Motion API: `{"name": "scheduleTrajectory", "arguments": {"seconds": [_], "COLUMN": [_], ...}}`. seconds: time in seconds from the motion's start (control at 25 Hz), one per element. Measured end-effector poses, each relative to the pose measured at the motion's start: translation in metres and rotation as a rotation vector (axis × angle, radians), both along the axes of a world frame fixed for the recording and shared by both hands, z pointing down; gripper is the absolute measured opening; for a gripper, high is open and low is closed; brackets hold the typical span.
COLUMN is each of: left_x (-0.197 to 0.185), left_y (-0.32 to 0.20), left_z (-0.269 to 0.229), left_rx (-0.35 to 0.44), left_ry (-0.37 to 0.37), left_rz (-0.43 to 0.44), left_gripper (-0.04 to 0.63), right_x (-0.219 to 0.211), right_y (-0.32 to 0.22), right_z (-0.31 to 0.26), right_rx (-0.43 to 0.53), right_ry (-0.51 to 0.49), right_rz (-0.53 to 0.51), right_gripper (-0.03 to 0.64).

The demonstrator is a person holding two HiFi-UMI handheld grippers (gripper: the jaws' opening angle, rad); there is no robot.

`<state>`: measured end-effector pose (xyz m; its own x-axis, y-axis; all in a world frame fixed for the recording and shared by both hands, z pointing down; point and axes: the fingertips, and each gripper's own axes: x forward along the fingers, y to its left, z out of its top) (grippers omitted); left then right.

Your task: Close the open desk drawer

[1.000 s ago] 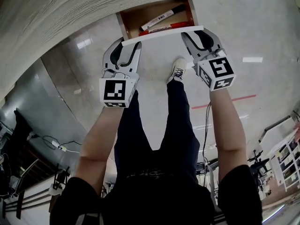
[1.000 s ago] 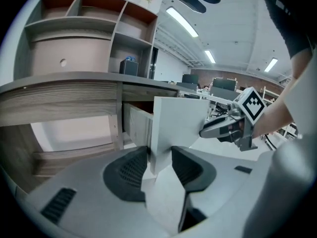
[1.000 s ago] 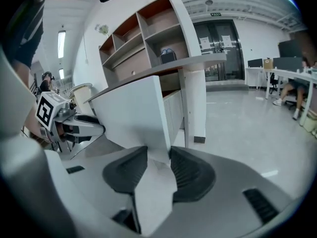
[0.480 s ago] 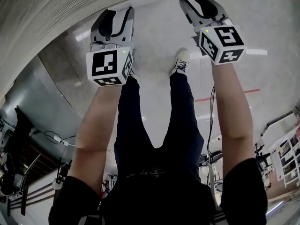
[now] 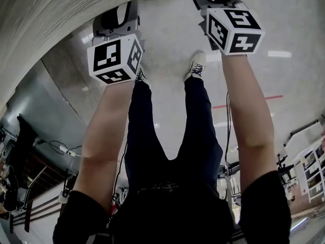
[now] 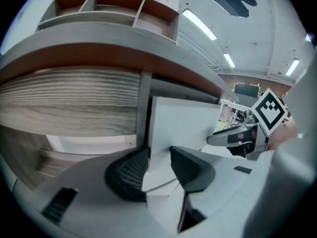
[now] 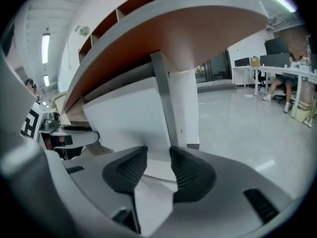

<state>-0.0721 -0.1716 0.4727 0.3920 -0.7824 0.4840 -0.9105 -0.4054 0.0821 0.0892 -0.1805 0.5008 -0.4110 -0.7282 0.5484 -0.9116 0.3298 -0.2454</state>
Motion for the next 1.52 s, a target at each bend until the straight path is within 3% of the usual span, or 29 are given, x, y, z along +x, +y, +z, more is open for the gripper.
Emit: {"name": "scheduleTrajectory", "arguments": {"seconds": [0.28, 0.44, 0.6, 0.76, 0.88, 0.92, 0.96, 1.0, 1.12, 1.36, 1.52], "left_x": [-0.002, -0.005, -0.006, -0.006, -0.012, -0.013, -0.014, -0.013, -0.009, 0.020, 0.038], "left_y": [-0.003, -0.007, -0.009, -0.010, -0.002, 0.004, 0.013, 0.022, 0.048, 0.105, 0.133], "left_z": [-0.003, -0.001, 0.001, 0.001, 0.001, 0.000, -0.002, -0.005, -0.017, -0.072, -0.122], "left_rx": [-0.033, -0.042, -0.058, -0.070, -0.081, -0.090, -0.100, -0.111, -0.135, -0.101, -0.053], "left_ry": [0.098, 0.137, 0.168, 0.177, 0.167, 0.171, 0.182, 0.201, 0.247, 0.242, 0.242], "left_rz": [-0.205, -0.277, -0.331, -0.341, -0.309, -0.297, -0.282, -0.263, -0.174, 0.136, 0.331], "left_gripper": [0.152, 0.152, 0.152, 0.152, 0.148, 0.119, 0.065, 0.011, 0.011, 0.011, 0.011], "right_x": [0.001, 0.000, 0.000, -0.004, -0.004, -0.006, -0.009, -0.012, -0.022, -0.017, -0.024], "right_y": [-0.006, -0.010, -0.010, -0.011, -0.006, -0.002, 0.005, 0.013, 0.042, 0.093, 0.117], "right_z": [-0.004, 0.000, 0.005, 0.005, 0.000, -0.005, -0.012, -0.019, -0.035, -0.095, -0.152], "right_rx": [-0.036, -0.057, -0.122, -0.124, -0.104, -0.094, -0.081, -0.070, -0.068, -0.026, 0.060], "right_ry": [0.051, 0.069, -0.017, -0.056, -0.071, -0.097, -0.138, -0.191, -0.317, -0.416, -0.394], "right_rz": [0.116, 0.207, 0.345, 0.368, 0.325, 0.297, 0.262, 0.225, 0.145, 0.096, -0.020], "right_gripper": [0.162, 0.163, 0.148, 0.097, 0.095, 0.063, 0.020, 0.018, 0.017, 0.017, 0.017]}}
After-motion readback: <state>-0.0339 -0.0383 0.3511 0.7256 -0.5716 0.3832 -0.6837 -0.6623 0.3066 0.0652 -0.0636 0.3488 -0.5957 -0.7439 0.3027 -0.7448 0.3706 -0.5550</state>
